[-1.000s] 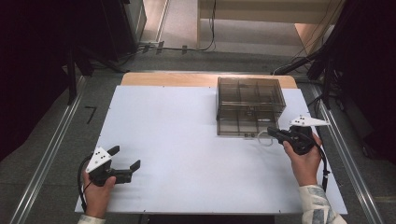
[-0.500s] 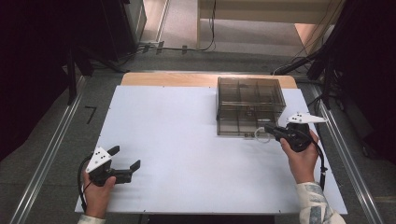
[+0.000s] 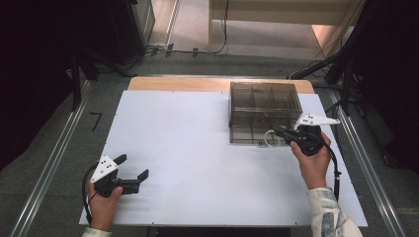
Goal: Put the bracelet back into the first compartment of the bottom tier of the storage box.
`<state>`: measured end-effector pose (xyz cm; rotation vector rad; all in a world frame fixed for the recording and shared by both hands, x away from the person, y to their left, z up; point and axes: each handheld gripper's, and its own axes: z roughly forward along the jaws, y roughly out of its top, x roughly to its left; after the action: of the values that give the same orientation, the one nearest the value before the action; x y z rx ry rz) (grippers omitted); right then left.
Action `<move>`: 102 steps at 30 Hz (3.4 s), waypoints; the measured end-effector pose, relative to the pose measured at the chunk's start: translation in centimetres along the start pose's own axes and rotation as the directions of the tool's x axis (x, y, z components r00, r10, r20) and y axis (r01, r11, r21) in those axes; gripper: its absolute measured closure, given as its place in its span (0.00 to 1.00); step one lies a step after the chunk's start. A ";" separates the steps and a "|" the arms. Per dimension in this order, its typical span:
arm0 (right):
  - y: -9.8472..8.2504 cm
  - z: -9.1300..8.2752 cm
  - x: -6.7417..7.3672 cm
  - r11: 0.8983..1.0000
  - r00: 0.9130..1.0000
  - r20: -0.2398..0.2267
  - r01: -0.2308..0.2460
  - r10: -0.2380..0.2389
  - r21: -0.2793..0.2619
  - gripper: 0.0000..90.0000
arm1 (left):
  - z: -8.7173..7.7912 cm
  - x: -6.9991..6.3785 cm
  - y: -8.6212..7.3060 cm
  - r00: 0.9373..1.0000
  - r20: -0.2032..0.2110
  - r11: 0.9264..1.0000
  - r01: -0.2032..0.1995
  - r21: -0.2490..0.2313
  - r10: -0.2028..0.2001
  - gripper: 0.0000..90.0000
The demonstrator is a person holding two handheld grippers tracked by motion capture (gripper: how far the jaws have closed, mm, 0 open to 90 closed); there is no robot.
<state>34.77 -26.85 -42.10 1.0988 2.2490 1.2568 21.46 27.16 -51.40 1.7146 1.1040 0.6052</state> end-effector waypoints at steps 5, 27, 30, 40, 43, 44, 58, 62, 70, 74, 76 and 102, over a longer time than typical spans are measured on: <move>0.5 0.5 0.2 1.000 1.000 -0.008 0.005 -0.005 -0.006 0.95 | 0.0 0.0 0.0 1.000 0.000 1.000 -0.001 0.000 0.001 0.01; 2.4 2.6 1.1 1.000 0.999 -0.036 0.019 -0.019 0.001 0.95 | 0.0 0.0 0.0 1.000 0.000 1.000 -0.001 -0.001 0.001 0.01; 2.7 3.0 1.3 1.000 0.999 -0.039 0.025 -0.024 0.006 0.95 | 0.0 0.0 0.0 1.000 0.001 1.000 -0.001 -0.001 0.001 0.01; 3.5 4.3 1.8 0.999 0.998 -0.051 0.039 -0.038 0.017 0.95 | 0.0 0.0 0.0 1.000 0.003 1.000 0.000 -0.001 0.000 0.01; 3.6 4.7 2.0 0.999 0.998 -0.053 0.040 -0.039 0.021 0.95 | 0.0 0.0 0.0 1.000 0.002 1.000 -0.001 -0.001 0.001 0.01; 3.6 4.8 2.0 0.999 0.998 -0.053 0.042 -0.041 0.023 0.95 | 0.0 0.0 0.0 1.000 0.002 1.000 -0.001 -0.001 0.001 0.01; 3.9 7.0 2.7 0.997 0.996 -0.073 0.053 -0.049 0.048 0.95 | 0.0 0.0 0.0 1.000 0.007 1.000 0.000 -0.001 0.000 0.01; 3.9 7.7 2.8 0.997 0.996 -0.081 0.049 -0.045 0.054 0.95 | 0.0 0.0 0.0 1.000 0.006 1.000 0.000 -0.001 0.000 0.01; 3.7 8.6 2.9 0.997 0.995 -0.091 0.046 -0.040 0.067 0.95 | 0.0 0.0 0.0 1.000 0.006 1.000 -0.002 -0.001 0.002 0.01; 3.6 8.9 2.8 0.996 0.995 -0.090 0.048 -0.041 0.073 0.95 | 0.0 0.0 0.0 1.000 0.005 1.000 -0.001 -0.002 0.001 0.01; 3.6 8.9 2.8 0.996 0.995 -0.091 0.047 -0.041 0.073 0.95 | 0.0 0.0 0.0 1.000 0.006 1.000 -0.001 -0.001 0.001 0.01; 3.0 10.2 2.2 0.992 0.998 -0.063 0.037 -0.030 0.121 0.84 | 0.0 0.0 0.0 1.000 0.007 1.000 -0.003 -0.004 0.003 0.01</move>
<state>40.98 -18.47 -45.09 1.0734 2.4081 1.1678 21.43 27.19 -51.40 1.7139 1.0948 0.6027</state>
